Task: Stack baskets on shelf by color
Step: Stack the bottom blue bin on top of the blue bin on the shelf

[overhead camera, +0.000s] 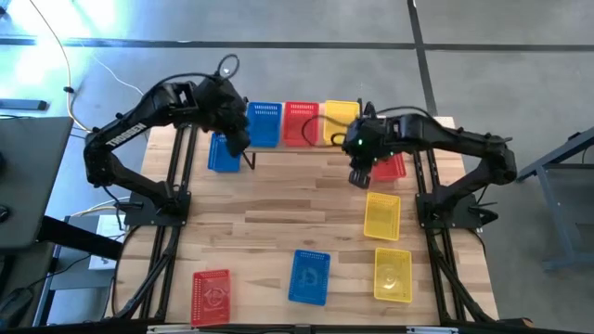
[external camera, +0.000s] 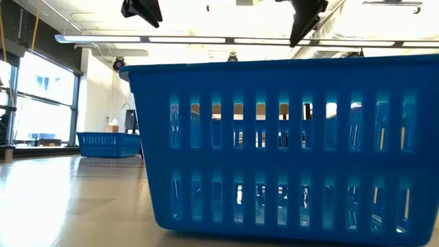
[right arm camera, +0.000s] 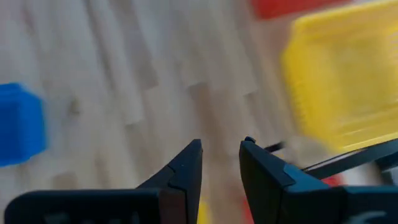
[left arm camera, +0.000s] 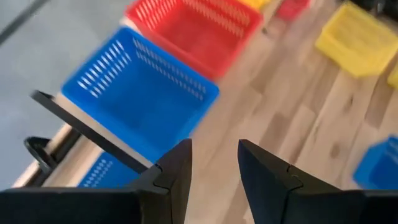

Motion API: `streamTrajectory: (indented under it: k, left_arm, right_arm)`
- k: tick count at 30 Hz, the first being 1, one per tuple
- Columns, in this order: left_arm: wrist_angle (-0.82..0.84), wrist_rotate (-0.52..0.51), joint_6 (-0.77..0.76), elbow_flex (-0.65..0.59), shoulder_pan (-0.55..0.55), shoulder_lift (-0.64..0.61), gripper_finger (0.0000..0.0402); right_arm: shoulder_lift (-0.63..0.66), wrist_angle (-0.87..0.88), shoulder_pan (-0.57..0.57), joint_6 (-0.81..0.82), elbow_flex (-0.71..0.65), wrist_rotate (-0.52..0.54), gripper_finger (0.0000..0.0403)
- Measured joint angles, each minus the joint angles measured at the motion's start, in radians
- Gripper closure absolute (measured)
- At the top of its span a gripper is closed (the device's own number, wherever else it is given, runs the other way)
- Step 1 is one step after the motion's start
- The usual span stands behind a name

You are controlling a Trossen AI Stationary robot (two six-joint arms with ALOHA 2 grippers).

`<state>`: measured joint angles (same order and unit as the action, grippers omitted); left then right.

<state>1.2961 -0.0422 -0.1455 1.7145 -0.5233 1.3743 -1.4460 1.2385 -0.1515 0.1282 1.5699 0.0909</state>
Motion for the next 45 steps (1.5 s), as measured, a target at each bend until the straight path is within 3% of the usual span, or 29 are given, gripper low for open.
streamTrajectory:
  k: [10, 14, 20, 24, 33, 36, 45]
  left_arm:
    - [-0.006, 0.006, -0.009, -0.161, 0.167, -0.006, 0.0282]
    - [-0.056, 0.007, -0.051, -0.219, 0.24, -0.006, 0.0282]
    - [-0.234, 0.07, -0.087, -0.302, 0.342, -0.005, 0.0282]
    - [-0.369, 0.132, -0.094, -0.353, 0.394, -0.005, 0.0282]
    - [-0.422, 0.12, -0.084, -0.359, 0.463, 0.025, 0.0282]
    - [-0.407, 0.12, -0.087, -0.362, 0.475, 0.046, 0.0282]
    - [-0.326, 0.101, -0.059, -0.361, 0.484, 0.061, 0.0282]
  right_arm:
    - [0.0, -0.033, 0.241, 0.347, -0.014, -0.017, 0.0309]
    - [0.0, -0.068, 0.313, 0.423, -0.014, 0.04, 0.0309]
    - [0.0, -0.068, 0.371, 0.542, -0.015, 0.146, 0.0309]
    - [0.0, -0.066, 0.378, 0.556, -0.015, 0.162, 0.0309]
    - [-0.012, -0.117, 0.377, 0.483, -0.015, 0.085, 0.0309]
    - [-0.032, -0.135, 0.377, 0.482, -0.016, 0.012, 0.0309]
    - [-0.157, -0.197, 0.434, 0.71, -0.016, -0.139, 0.0309]
